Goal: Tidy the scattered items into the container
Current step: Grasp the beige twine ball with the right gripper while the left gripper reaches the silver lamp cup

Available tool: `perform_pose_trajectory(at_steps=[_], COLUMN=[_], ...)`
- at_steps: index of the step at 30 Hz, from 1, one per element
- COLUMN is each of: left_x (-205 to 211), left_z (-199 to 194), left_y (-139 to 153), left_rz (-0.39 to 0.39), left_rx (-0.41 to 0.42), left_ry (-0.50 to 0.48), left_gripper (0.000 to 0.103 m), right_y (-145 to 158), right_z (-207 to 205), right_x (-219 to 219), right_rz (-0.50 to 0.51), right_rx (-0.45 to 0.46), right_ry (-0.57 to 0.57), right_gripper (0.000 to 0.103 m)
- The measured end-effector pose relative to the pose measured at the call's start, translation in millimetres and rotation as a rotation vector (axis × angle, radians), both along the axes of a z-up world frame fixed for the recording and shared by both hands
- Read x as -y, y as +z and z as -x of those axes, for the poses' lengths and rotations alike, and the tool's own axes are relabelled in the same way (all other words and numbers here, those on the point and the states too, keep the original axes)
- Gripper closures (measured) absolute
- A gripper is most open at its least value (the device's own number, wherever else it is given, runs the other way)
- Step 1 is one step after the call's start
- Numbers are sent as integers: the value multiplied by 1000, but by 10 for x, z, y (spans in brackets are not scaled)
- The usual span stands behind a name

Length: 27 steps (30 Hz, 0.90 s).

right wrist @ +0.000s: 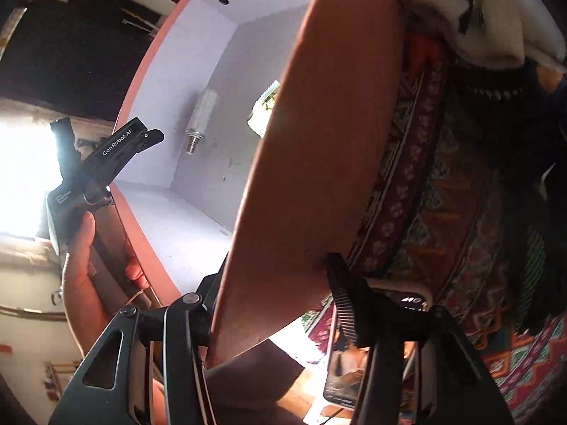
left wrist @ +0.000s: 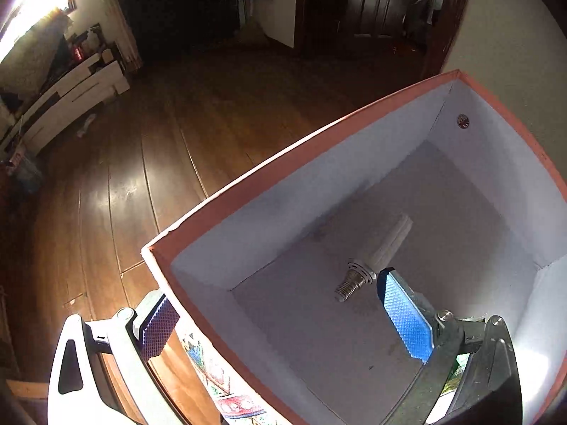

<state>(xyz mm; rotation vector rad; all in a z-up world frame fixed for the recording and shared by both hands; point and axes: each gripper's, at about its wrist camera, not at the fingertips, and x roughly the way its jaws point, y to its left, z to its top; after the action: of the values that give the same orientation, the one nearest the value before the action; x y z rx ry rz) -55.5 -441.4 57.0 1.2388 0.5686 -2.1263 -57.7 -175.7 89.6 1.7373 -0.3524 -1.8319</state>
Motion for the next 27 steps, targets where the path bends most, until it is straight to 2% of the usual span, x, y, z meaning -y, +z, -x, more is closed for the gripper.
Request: perform_pose_trajectory(at_steps=[3, 6, 7, 10, 12, 15, 18, 20, 23, 25, 27], left_x=[10, -35, -26, -9, -24, -86, -275, -537, -1182, -1763, -2358], left_z=[3, 44, 45, 11, -45, -250, -524, -667, -715, -713, -713], left_y=[-17, -19, -4, 151, 293, 618, 1046, 1265, 1397, 1363, 1242], left_rz=[-20, -35, -31, 29, 94, 163, 221, 222, 153, 126, 142], left_rx=[-9, -3, -4, -44, -51, -123, -248, -334, -407, -414, -376], left_ry=[-15, -59, -62, -57, -48, -39, -76, -159, -422, -618, -779], left_gripper=[0, 0, 0, 0, 0, 0, 0, 0, 0, 0, 0], right_y=[-37, 91, 167, 440, 566, 616, 503, 380, 125, -3, -60], right_z=[17, -57, -120, -340, -473, -711, -982, -1101, -1233, -1202, -1224], right_x=[-25, -174, -275, -786, -1219, -1897, -2617, -3203, -3690, -4055, -4338], right_rz=[39, -2, 35, 168, 190, 132, 44, -32, -129, -157, -153], right_rx=[-25, -172, -211, -343, -425, -515, -533, -497, -415, -351, -300], right_ry=[-23, -70, -81, -204, -296, -473, -613, -665, -751, -796, -826], right_gripper=[44, 43, 41, 23, 20, 20, 20, 20, 20, 20, 20])
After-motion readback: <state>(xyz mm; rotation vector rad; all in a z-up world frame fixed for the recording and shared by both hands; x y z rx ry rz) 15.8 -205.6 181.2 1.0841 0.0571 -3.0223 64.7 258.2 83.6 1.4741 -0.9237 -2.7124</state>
